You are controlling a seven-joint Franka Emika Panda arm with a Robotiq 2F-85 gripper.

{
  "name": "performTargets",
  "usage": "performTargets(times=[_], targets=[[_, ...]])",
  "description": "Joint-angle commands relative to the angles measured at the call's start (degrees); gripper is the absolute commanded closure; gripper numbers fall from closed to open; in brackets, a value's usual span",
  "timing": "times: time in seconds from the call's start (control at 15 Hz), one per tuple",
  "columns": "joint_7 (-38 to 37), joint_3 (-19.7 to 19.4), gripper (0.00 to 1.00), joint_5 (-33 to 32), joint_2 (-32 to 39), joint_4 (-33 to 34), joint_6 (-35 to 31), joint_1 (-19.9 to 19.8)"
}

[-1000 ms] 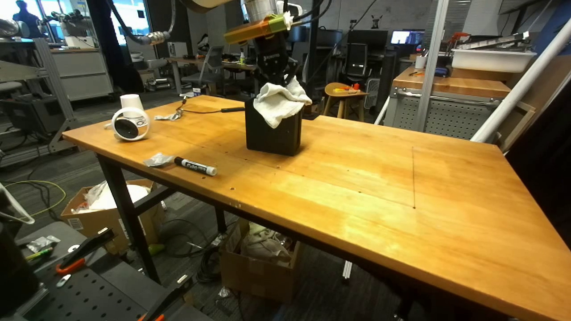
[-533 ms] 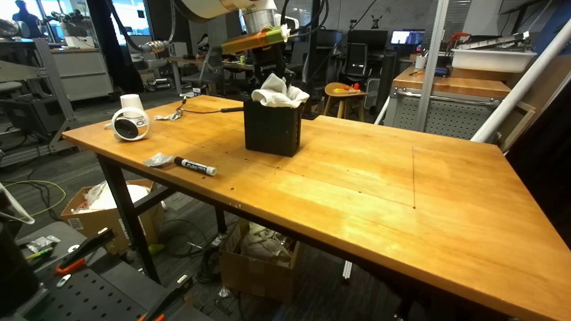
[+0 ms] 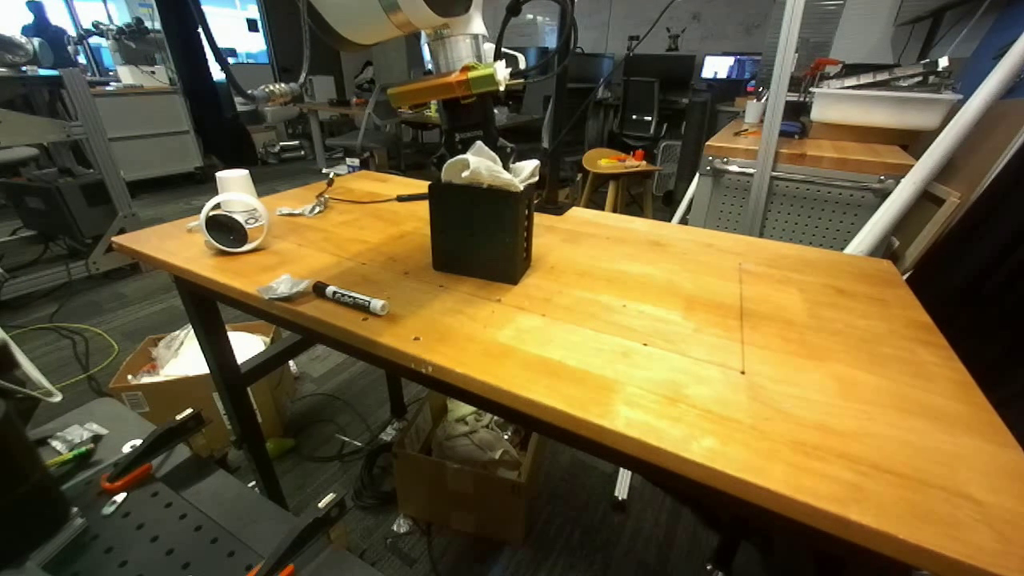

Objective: Put the towel deep inside the black object

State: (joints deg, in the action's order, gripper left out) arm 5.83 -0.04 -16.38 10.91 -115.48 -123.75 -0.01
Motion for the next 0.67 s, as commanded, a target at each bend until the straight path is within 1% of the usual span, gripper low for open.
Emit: performTargets(times=[0.0,0.13,0.27,0.6], targets=[[4.1,1.2,1.00,4.8,0.7,-0.3,2.6,0.1],[6.7,1.9,1.00,8.2,1.5,0.2,3.9,0.0],[7.8,2.2,1.00,10.0,2.2,0.6,5.2,0.2],[7.9,2.1,1.00,11.1,1.5,2.5,6.1,0.0]])
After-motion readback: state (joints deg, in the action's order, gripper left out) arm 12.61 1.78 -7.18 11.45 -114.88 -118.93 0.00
